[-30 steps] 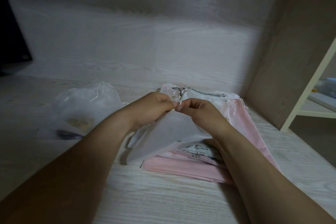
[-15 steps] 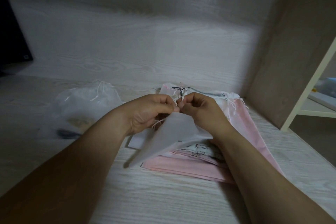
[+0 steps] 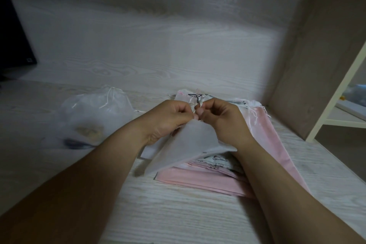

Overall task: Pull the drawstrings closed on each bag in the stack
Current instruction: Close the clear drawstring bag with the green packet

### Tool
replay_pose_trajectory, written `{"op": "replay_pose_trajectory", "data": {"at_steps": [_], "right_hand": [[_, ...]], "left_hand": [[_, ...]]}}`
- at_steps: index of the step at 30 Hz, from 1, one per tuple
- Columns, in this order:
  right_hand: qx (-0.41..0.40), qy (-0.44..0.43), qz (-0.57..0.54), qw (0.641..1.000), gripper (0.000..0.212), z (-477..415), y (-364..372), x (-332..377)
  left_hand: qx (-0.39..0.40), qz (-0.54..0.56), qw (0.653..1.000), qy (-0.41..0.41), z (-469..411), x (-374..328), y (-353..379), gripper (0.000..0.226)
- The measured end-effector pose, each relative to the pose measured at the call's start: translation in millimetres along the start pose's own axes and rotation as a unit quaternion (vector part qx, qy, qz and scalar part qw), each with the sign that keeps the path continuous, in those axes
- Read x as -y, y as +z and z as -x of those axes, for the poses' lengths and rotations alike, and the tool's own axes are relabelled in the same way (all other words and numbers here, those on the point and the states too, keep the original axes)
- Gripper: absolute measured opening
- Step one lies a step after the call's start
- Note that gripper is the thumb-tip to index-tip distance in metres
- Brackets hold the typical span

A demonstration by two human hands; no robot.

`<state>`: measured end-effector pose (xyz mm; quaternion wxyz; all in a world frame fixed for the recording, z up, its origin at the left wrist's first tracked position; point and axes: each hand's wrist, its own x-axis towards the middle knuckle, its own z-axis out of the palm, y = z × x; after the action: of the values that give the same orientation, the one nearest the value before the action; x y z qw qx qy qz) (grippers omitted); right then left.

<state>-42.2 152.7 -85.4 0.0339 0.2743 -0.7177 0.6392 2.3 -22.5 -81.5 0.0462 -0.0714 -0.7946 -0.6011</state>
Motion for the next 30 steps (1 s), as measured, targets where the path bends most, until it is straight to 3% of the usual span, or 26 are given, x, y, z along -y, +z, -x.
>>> {"op": "replay_pose_trajectory", "data": {"at_steps": [4,8,19,23,27,30], "right_hand": [[0.01,-0.032,0.05,0.998,0.02,2,3,-2],[0.022,-0.042,0.061,0.997,0.025,2,4,-5],[0.017,0.031,-0.068,0.997,0.013,-1,-5,-5],[-0.036,0.082,-0.142,0.986,0.022,-1,-11,-3],[-0.061,0.094,-0.136,0.984,0.027,1,-10,-5],[-0.078,0.079,-0.121,0.987,0.025,0,-5,-6]], "left_hand": [[-0.041,-0.093,0.994,0.042,-2,5,6,0.025],[-0.018,-0.103,0.993,0.064,-5,9,9,0.018],[0.055,0.111,0.992,0.002,-4,10,-1,0.018],[0.025,0.085,0.996,0.012,-3,8,-7,0.017],[-0.011,0.041,0.999,-0.001,-7,7,-16,0.011],[-0.03,0.141,0.989,-0.011,-7,7,-10,0.03]]}}
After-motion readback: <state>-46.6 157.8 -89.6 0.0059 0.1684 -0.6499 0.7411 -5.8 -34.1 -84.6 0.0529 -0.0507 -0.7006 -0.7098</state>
